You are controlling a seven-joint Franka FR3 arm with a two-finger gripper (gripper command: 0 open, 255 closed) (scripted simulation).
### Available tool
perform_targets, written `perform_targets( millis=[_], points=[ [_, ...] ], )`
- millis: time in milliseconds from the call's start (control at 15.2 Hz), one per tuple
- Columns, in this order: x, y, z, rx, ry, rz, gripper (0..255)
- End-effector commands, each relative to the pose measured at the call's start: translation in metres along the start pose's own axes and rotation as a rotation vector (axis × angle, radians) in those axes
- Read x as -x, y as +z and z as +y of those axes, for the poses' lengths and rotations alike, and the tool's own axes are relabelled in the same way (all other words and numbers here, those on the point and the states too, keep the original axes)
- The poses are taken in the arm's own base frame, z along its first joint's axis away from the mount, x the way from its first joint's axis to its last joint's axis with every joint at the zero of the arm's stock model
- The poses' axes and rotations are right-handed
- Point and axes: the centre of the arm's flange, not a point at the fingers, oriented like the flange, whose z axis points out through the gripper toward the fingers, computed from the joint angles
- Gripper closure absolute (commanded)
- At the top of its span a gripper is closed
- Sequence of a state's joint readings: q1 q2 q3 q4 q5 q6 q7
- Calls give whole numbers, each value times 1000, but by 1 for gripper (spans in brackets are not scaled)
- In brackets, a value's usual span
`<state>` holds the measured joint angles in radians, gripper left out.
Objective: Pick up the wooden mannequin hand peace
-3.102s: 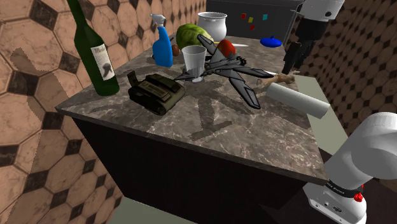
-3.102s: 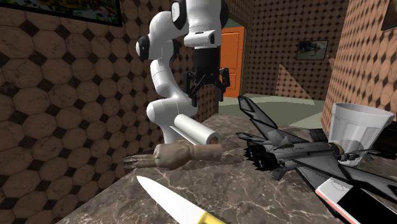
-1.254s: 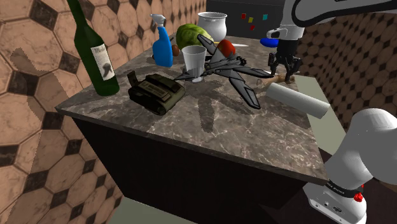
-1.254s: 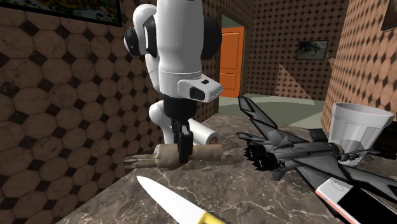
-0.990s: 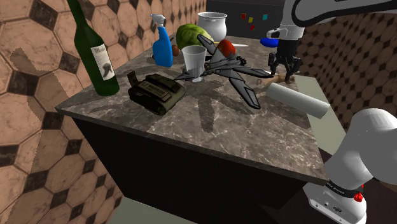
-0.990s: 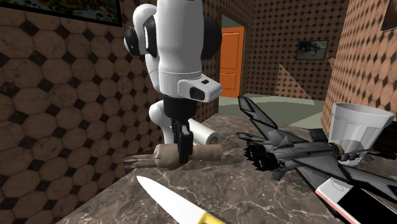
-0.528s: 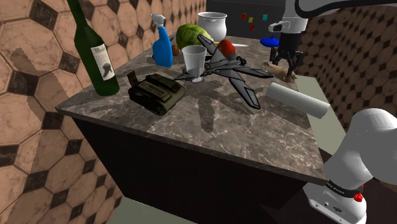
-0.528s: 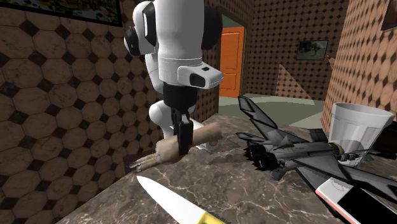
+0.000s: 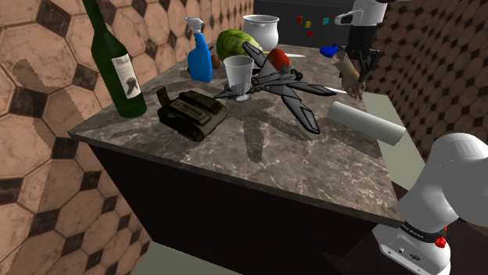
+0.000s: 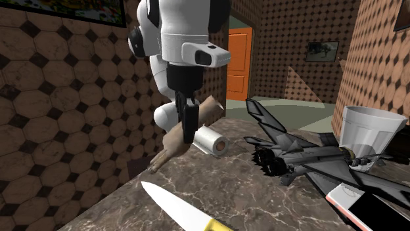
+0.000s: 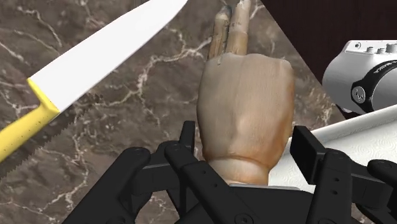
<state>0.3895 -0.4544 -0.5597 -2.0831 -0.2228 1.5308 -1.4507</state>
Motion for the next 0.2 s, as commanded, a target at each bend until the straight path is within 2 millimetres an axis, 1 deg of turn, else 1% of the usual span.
perform_targets(
  millis=[0, 132],
  points=[
    [0, -12, -1, 0, 0, 0, 255],
    [0, -13, -1, 0, 0, 0, 255]
  ],
)
